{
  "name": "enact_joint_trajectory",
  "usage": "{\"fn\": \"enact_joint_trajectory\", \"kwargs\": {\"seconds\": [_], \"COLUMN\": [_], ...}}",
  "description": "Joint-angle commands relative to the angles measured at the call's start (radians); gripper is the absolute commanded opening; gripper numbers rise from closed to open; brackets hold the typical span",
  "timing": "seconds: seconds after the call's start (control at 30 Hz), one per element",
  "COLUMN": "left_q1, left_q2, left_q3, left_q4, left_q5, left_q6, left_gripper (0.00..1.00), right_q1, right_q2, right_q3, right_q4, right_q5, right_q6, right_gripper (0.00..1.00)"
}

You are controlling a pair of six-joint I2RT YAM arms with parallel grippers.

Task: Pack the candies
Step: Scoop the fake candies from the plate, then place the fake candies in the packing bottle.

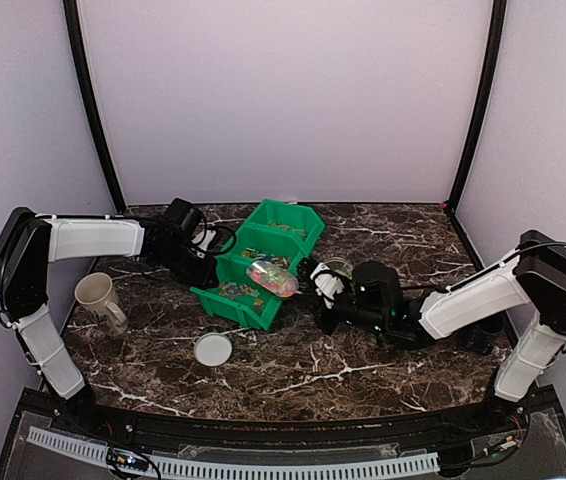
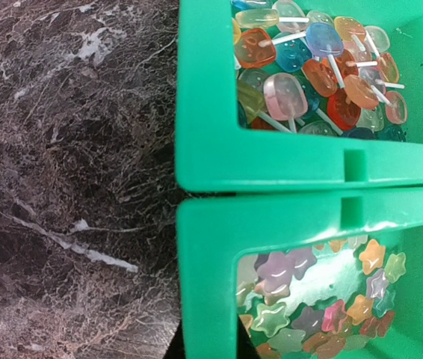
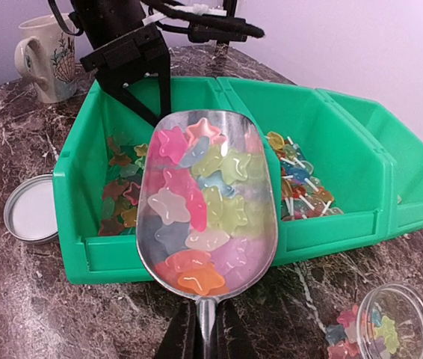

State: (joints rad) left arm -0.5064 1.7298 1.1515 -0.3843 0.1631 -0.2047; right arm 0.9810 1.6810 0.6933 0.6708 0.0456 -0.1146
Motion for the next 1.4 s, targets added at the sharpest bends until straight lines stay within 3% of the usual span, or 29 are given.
{"fn": "enact_joint_trajectory", "kwargs": {"seconds": [0.0,0.27,0.57,0.8,1.17,1.37], "left_q1": [0.003,0.002,0.002,0.002,0.003,0.003], "left_q2": [-0.063,-0.066,-0.067,-0.060,-0.057,-0.059], "left_q3": [0.065,0.064,0.064,0.065,0.067,0.068], "left_q4": [0.131,0.131,0.132,0.134,0.132,0.132], "left_q5": [0.048,0.053,0.059,0.062,0.066,0.067], "left_q6": [-0.010,-0.011,-0.015,-0.018,-0.020,-0.019], "left_gripper": [0.00,0.00,0.00,0.00,0.00,0.00], "right_q1": [-0.007,-0.015,-0.061,-0.116,-0.123,-0.123], "right_q2": [-0.079,-0.213,-0.397,-0.501,-0.416,-0.384], "right_q3": [-0.043,-0.109,-0.164,-0.165,-0.016,0.048], "right_q4": [0.172,0.139,-0.094,-0.331,-0.660,-0.759], "right_q5": [0.053,0.224,0.428,0.478,0.514,0.510], "right_q6": [0.007,-0.015,0.006,0.062,0.162,0.186], "right_gripper": [0.00,0.00,0.00,0.00,0.00,0.00]}}
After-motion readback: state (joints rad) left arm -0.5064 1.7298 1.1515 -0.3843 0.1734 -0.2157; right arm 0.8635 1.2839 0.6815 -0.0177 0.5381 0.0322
